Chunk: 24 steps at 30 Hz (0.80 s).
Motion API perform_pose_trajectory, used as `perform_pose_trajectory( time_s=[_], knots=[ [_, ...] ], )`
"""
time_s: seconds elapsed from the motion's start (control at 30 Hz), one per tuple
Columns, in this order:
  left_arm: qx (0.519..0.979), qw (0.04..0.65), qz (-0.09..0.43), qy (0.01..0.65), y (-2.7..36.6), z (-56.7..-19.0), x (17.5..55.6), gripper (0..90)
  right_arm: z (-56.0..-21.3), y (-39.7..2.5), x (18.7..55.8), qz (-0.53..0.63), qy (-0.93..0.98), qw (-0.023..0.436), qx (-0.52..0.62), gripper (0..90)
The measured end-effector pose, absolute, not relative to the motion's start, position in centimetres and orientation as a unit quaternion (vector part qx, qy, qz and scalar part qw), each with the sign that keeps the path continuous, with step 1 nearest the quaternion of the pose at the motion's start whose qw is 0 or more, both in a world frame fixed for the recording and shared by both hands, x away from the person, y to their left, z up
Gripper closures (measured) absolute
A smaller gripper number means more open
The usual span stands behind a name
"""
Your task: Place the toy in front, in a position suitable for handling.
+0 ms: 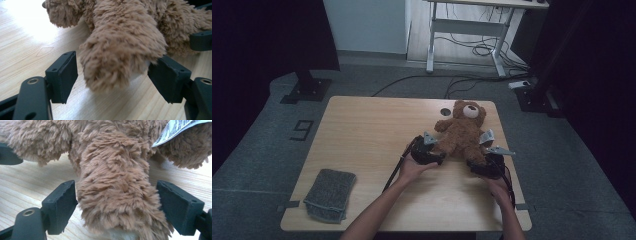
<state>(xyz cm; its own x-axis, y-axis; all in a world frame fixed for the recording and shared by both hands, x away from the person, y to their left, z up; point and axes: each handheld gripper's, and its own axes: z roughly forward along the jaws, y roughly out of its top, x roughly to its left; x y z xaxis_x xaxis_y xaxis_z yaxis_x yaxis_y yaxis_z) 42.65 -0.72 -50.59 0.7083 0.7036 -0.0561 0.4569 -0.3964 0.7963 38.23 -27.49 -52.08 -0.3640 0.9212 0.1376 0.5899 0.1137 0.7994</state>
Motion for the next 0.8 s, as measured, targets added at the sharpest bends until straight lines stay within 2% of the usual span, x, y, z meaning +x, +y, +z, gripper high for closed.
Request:
perform_pose_trajectory(
  time_s=[0.07,0.17,0.23,0.3,0.43,0.5,0.63,0.8],
  knots=[
    [0.821,0.424,0.142,0.355,-0.8,-50.8,42.9,24.0,-52.1,-27.5,38.3,0.408,0.719,0.202,0.525,18.5],
    [0.824,0.424,0.129,0.354,-1.0,-51.1,43.0,28.2,-52.2,-27.5,38.4,0.407,0.722,0.198,0.524,19.6],
    [0.824,0.427,0.12,0.352,-1.1,-51.2,43.0,36.8,-52.4,-27.4,38.5,0.404,0.725,0.196,0.523,21.7],
    [0.825,0.427,0.12,0.351,-1.1,-51.2,43.0,41.1,-52.5,-27.3,38.6,0.402,0.727,0.195,0.522,25.1],
    [0.825,0.426,0.106,0.355,-0.8,-51.1,43.2,54.3,-52.7,-27.1,38.7,0.395,0.736,0.201,0.512,39.7],
    [0.823,0.429,0.099,0.358,-0.6,-51.0,43.3,58.2,-52.7,-27.0,38.8,0.393,0.742,0.2,0.505,45.3],
    [0.821,0.431,0.09,0.363,-0.4,-50.9,43.4,64.0,-52.6,-26.9,38.8,0.39,0.749,0.208,0.494,61.7],
    [0.816,0.437,0.102,0.364,0.0,-50.2,43.3,69.0,-52.1,-26.6,38.4,0.407,0.745,0.222,0.479,72.2]
  ],
)
